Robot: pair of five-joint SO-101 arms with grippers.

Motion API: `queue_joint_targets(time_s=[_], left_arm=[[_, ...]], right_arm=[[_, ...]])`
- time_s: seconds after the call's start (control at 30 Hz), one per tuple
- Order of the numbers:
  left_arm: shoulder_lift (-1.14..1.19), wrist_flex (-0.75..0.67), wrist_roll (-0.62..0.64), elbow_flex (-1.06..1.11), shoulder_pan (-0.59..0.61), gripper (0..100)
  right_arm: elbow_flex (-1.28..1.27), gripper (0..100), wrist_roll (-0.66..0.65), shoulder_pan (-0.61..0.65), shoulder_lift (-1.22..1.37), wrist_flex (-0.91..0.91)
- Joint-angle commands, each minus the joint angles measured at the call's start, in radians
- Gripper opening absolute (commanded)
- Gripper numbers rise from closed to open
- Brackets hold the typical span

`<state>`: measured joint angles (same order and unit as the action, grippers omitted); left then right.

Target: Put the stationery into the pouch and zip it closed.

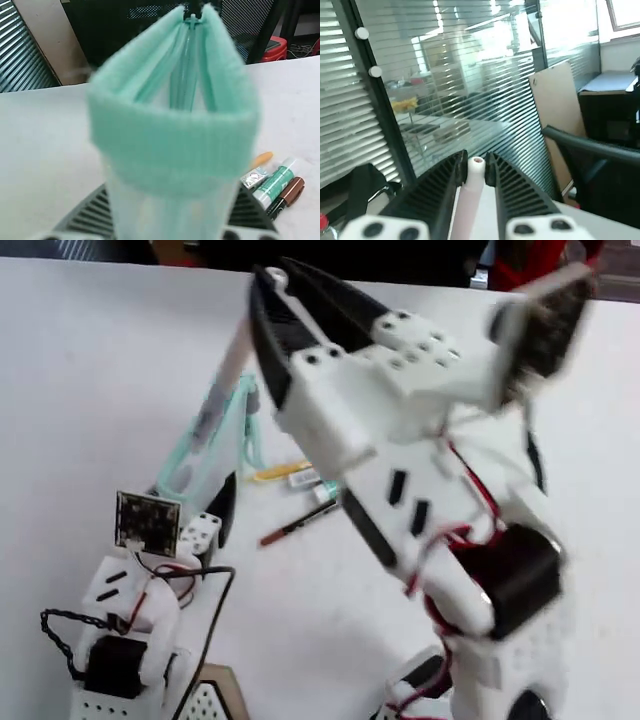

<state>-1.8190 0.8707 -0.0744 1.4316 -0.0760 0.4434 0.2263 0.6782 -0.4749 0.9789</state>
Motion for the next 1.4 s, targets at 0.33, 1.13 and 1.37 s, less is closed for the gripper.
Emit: queue_joint_targets(time_s=[0.33,1.13,1.37], left_arm=[[-0.001,-0.021,0.009,-0.006,-0.004,20],[-0.001,-0.021,0.008,-0.006,0.002,20],[-0.001,-0.037,0.008,-0.005,0.002,20]], right_arm=[[0.029,1.7,-0.011,0.036,0.085,0.117],[-0.127,1.8,-0.021,0.202,0.074,0.274],[-0.126,1.8,-0.236,0.302,0.084,0.410]])
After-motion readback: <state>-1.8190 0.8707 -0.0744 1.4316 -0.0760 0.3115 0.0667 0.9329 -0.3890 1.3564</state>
